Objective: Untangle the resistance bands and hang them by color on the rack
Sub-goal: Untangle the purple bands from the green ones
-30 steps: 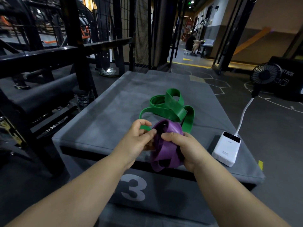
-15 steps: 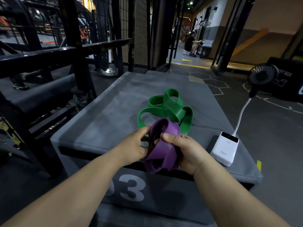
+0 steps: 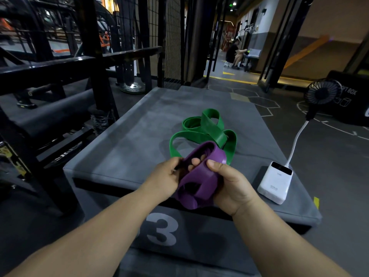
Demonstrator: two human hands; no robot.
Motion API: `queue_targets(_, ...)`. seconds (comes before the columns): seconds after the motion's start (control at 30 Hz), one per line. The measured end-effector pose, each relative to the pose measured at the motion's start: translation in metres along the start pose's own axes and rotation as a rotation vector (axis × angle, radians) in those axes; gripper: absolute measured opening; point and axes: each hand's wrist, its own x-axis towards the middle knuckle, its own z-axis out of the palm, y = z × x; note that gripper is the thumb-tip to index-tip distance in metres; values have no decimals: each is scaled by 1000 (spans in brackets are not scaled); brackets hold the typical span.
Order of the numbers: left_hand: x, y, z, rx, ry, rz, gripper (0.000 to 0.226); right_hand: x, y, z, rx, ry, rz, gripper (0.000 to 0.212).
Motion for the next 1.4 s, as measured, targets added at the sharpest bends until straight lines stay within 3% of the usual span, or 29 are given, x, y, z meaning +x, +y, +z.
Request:
queue_targets(0.1,-3,-2,8,149,-35,26,17,-2,-1,0,44,50,2,59)
queue_targets(0.23,-7,-3,16,161,-64,81,35,-1,-2,-4,74,116,-20,38)
queue_targets(0.3,-7,-5,16,147,-77,95,43,1,-3,-4,109,99,-37,42)
queue_targets(0.47,-8,-5,16,-13,-133,37,21,1,-8,1,10,193,-29,11)
queue_targets(0.6,-5,-8,18,44,142,130,25,3,-11,3,-53,234,-9,9)
queue_targets(0.67,-6,-8,19,72,189,176,25,5,-11,1,-71,246,3,11)
queue_targets(0.77,-9,-2,19,44,253,266,6,5,-12,1,-67,262,20,14)
queue_targets(0.9,-14,3,14,-104,77,231,37,4,-21,1,-23,320,8,14)
queue_targets(1.0,-14,1,14,-20,32,249,20,3,-25,-1,22,354,1,19)
queue_targets(1.1,-11,-6,18,155,51,257,21,3,-25,-3,32,336,-6,18)
queue_targets(1.23,-10,-2,14,188,-8,278,9,3,-24,-2,61,357,-2,17)
queue_targets(1.4,-15,8,13,-293,-404,33,17,8,-23,-7,64,457,-17,14)
